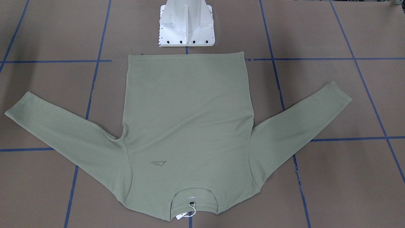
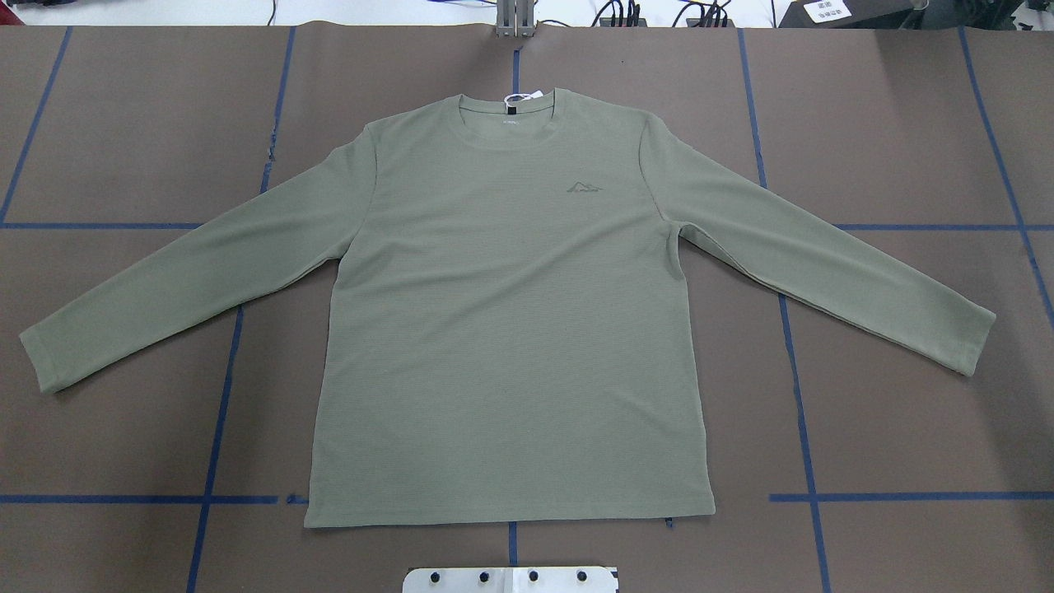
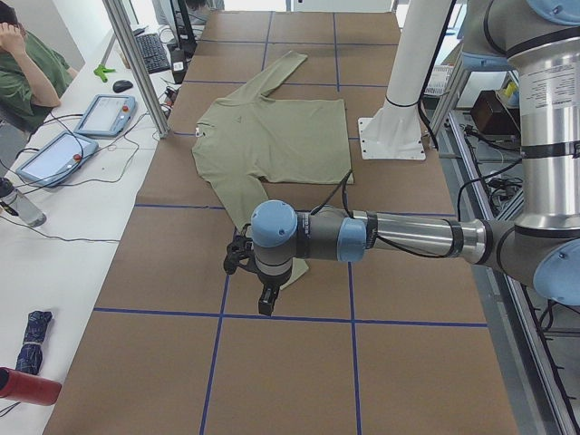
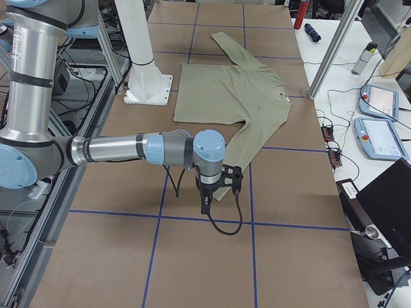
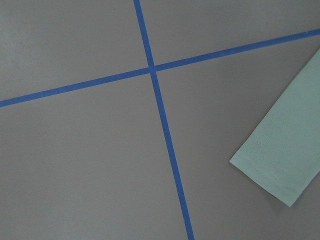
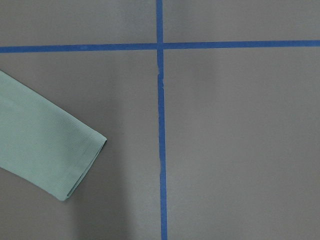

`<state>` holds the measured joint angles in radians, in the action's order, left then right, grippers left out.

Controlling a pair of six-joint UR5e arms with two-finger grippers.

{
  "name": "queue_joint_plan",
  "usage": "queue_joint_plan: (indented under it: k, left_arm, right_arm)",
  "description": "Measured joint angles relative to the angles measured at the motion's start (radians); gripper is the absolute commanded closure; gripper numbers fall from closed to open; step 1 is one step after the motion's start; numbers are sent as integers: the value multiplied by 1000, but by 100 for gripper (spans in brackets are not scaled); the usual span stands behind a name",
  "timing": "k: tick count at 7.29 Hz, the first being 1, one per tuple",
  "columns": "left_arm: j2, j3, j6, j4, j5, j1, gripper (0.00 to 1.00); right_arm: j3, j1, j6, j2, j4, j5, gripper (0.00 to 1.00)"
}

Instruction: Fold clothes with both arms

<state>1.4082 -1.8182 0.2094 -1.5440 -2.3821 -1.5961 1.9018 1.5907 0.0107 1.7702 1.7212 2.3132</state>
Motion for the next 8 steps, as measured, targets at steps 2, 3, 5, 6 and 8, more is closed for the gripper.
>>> queue_joint_plan:
  k: [2,3,5,6,8]
  left_arm:
    - [-2,2,-1,-37,0,-1,0]
    - [-3,4,-2,-50,0,-1,0]
    - [-2,3,1,-81,4,-1,0]
    - [-3,3,3,-125,7,-1,0]
    - [11,16,0,-284,10,-2,0]
  right_arm:
    - [2,0,1,-2,0,0,0]
    - [5,0,2,-4,-1,1,0]
    - [9,-1,5,-12,-34,1,0]
    - [8,-1,8,-16,-97,0,0]
    - [6,-2,13,-19,-248,-1,0]
